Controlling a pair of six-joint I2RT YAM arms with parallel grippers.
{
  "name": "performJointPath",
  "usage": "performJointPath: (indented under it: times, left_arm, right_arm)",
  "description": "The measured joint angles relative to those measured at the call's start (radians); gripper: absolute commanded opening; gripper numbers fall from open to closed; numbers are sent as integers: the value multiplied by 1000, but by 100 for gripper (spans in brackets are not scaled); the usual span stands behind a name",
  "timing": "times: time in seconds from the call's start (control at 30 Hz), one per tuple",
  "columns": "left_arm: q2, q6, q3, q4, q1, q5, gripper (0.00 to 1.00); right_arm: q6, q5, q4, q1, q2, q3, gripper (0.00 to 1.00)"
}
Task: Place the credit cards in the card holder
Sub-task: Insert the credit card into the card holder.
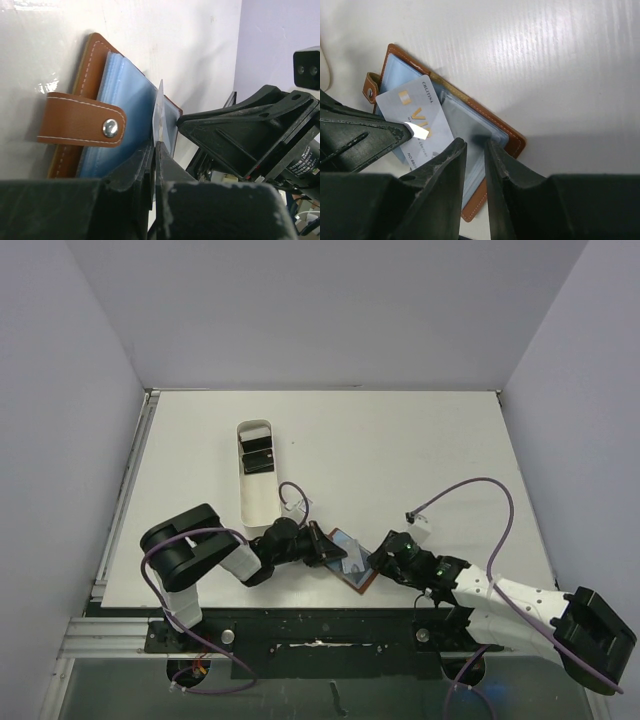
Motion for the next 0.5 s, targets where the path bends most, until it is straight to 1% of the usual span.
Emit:
performJointPath:
  times: [0.17,0.33,0.5]
  left_arm:
    - [0,16,11,-34,0,1,0]
    - [-24,51,50,-114,0,-2,0]
    - [-42,84,80,-188,0,-9,0]
  right_arm:
    - [133,4,-122,24,-36,18,27]
    - [281,9,-136,48,-69,-15,29]
    - [368,38,-115,56,-29,-14,28]
